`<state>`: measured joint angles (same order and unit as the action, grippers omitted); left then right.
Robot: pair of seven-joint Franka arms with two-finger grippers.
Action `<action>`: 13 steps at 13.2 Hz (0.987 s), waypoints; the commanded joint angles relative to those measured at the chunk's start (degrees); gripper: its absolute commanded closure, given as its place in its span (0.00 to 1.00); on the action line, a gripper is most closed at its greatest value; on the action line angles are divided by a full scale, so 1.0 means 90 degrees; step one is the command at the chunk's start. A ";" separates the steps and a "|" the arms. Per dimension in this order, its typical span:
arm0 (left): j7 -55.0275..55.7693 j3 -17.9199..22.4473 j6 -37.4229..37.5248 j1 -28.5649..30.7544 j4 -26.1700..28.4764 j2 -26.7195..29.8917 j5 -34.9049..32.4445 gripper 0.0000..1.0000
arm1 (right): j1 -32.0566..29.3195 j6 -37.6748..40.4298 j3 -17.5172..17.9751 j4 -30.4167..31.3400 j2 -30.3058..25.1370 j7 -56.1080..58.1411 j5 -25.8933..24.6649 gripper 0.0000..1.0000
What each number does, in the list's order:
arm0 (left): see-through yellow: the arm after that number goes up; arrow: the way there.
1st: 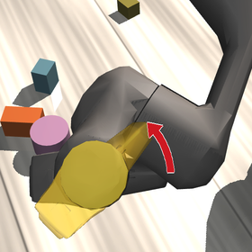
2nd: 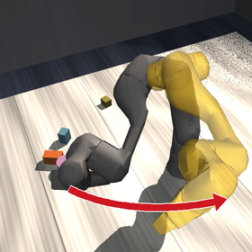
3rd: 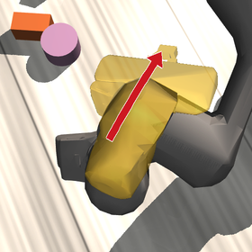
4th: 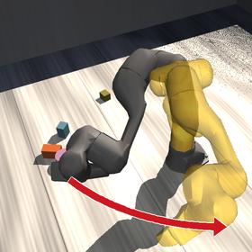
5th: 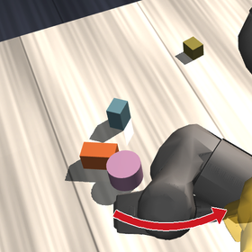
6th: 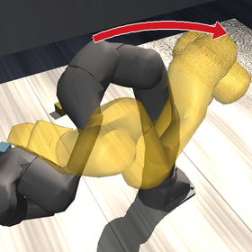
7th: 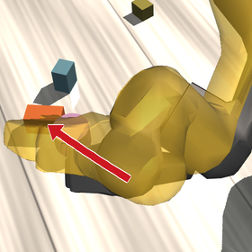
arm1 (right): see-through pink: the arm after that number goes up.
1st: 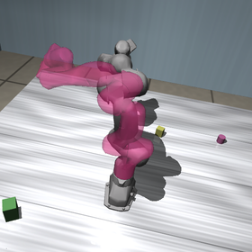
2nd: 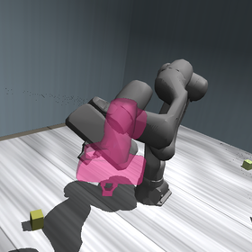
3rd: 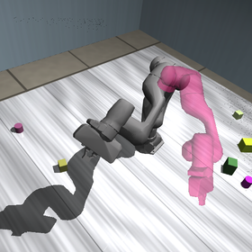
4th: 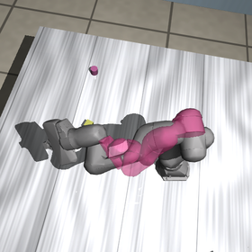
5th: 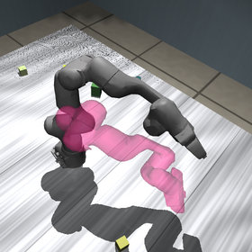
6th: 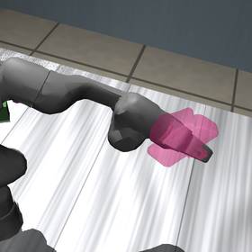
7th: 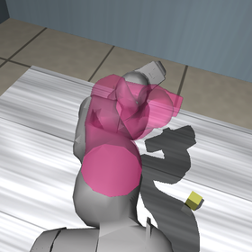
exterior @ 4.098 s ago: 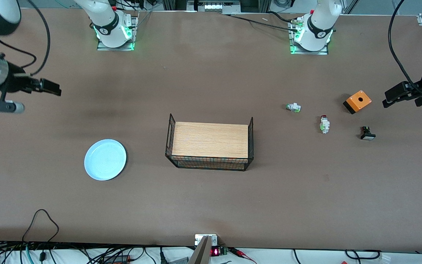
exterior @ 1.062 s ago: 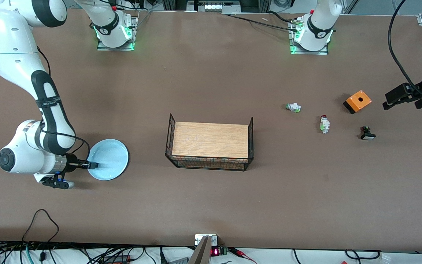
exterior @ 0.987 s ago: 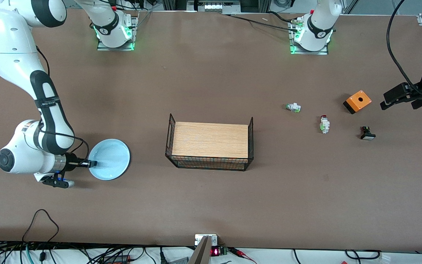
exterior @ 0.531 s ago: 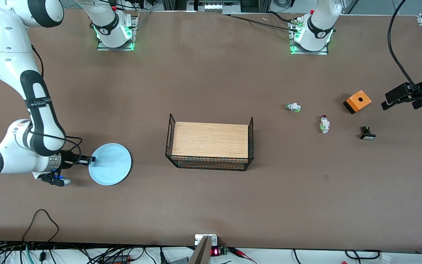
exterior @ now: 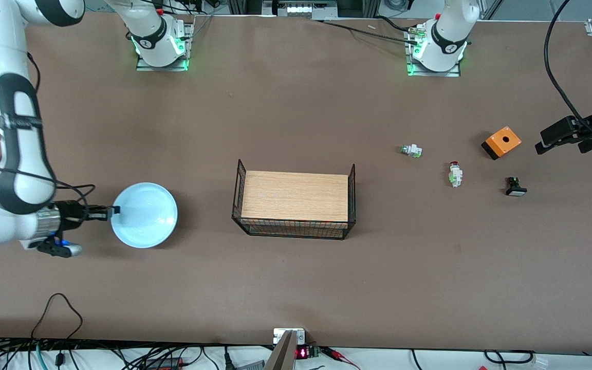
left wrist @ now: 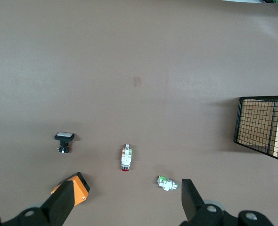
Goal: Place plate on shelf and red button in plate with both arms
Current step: 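Lift the plate with the right gripper while the left gripper reaches the button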
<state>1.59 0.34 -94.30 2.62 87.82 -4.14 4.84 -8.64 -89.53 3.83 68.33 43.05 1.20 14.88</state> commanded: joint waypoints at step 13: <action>-0.0137 0.0011 0.0019 0.0050 -0.0061 0.0001 0.0107 0.00 | 0.1886 0.1784 0.0053 -0.0092 -0.2332 -0.3898 0.0542 0.98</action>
<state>1.59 0.36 -94.30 2.68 87.82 -4.14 4.84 5.91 -73.66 4.73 66.84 23.09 -26.88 16.89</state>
